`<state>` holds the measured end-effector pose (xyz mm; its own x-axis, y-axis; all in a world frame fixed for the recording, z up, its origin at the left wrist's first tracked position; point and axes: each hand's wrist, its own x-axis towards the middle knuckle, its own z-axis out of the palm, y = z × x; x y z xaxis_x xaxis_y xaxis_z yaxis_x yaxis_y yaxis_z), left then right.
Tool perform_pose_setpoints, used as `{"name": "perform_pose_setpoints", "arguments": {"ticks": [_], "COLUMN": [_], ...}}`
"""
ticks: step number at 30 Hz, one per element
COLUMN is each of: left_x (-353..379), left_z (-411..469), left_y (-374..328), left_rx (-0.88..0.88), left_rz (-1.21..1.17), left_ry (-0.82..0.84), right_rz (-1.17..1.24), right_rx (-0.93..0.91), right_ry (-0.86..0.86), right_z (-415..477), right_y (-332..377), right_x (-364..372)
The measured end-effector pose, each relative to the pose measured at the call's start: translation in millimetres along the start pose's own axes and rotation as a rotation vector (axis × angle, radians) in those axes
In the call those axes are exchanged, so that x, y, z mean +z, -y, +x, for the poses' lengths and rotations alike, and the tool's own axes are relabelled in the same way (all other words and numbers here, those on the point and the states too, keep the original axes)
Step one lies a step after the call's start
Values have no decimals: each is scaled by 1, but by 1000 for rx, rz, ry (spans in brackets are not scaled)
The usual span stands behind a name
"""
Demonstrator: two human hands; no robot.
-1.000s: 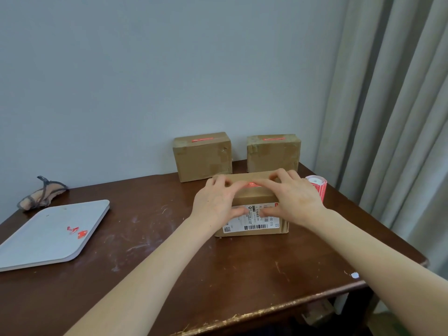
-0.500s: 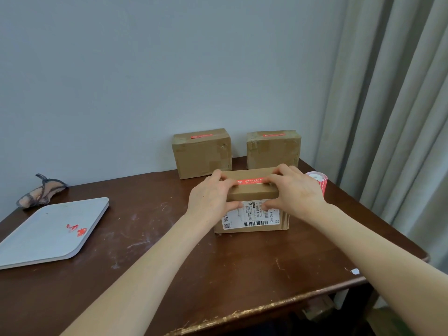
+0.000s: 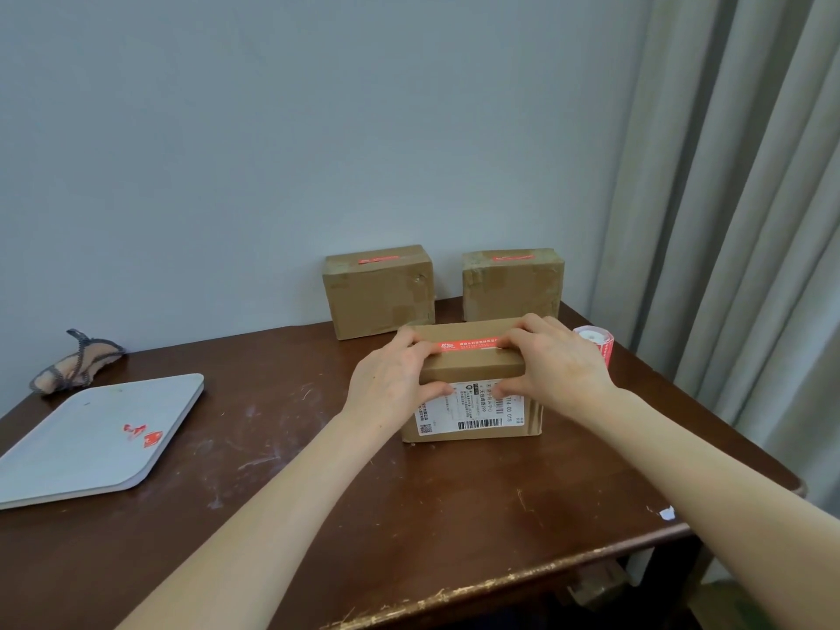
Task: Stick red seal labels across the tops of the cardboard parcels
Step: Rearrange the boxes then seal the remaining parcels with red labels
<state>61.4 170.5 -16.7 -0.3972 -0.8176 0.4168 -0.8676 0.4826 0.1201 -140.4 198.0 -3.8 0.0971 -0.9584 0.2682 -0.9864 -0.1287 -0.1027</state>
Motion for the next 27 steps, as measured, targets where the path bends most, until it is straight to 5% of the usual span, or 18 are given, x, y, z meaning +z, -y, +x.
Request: {"name": "perform_pose_setpoints", "arguments": {"ticks": [27], "left_x": [-1], "left_z": [8], "left_y": [-1], "left_rx": [1], "left_rz": [103], "left_ry": [78], "right_rz": [-23], "right_rx": [-6], "right_ry": [60], "right_z": [7], "right_y": [2], "right_x": [-2]}}
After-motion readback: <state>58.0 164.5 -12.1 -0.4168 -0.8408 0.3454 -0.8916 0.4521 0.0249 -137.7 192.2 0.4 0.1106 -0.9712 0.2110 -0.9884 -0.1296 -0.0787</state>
